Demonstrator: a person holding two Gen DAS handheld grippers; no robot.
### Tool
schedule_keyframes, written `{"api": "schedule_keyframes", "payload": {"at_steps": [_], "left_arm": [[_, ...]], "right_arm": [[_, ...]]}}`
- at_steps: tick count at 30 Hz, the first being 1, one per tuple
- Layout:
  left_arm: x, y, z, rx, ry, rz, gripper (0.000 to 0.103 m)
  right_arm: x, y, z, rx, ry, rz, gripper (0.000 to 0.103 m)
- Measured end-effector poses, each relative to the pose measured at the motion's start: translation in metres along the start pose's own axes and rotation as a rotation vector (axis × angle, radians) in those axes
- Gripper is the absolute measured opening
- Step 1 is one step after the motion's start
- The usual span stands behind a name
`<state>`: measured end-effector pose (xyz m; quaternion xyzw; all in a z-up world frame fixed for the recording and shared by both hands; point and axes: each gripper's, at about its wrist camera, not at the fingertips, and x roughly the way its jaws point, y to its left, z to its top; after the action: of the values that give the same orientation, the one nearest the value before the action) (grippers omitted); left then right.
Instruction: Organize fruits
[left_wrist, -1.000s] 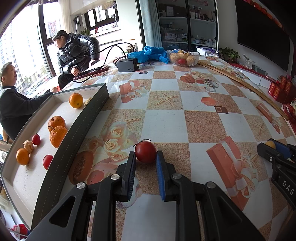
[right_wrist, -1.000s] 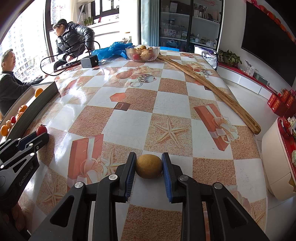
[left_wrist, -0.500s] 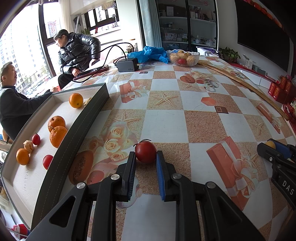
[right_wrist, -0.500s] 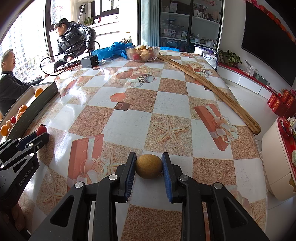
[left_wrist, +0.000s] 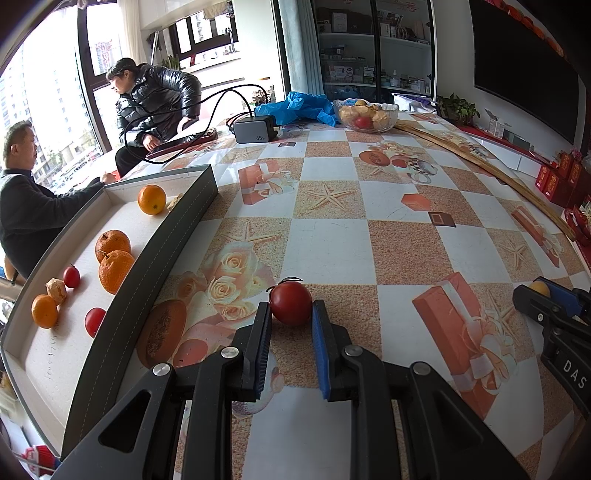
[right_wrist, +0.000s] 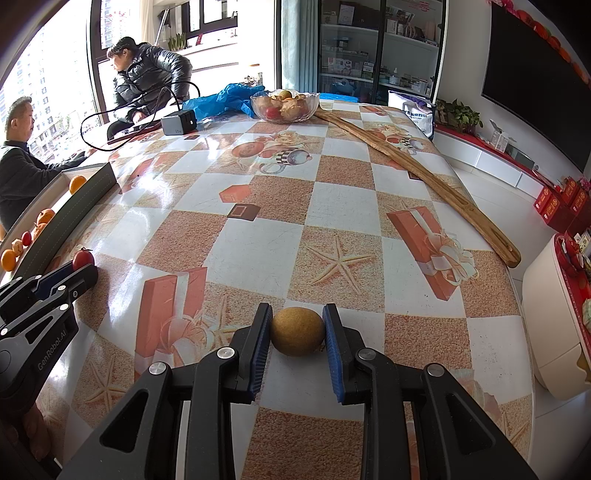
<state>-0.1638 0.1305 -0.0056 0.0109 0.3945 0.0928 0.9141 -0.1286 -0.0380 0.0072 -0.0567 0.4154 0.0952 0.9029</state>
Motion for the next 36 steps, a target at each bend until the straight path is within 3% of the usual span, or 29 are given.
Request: {"api": "schedule_keyframes", "payload": {"at_steps": [9,16,21,29,36], "left_arm": [[0.001,0.005,0.001,-0.013,0.008,-0.019,0.023],[-0.007,0.036,0.000,-0.119,0.083,-0.237,0.023],[-0.027,0.049,-0.001,-0.151,0.089,-0.299,0.023],[-0.067,0.085,0.009,-0.198,0.023,-0.285,0.023],[-0.084,0.162,0.015,-0.243,-0.017,-0.120,0.023]], "right_arm": [[0.000,0.000,0.000,0.002,0.000,0.002,0.029],[-0.004,-0.005,0.000,0.020,0.049,0.046,0.029],[-0.011,-0.022,-0.001,0.110,0.110,0.133,0.029],[-0.027,-0.003,0.018,0.097,0.135,0.219,0.029],[-0.033,0.065,0.057,0.002,0.140,0.355,0.029]]}}
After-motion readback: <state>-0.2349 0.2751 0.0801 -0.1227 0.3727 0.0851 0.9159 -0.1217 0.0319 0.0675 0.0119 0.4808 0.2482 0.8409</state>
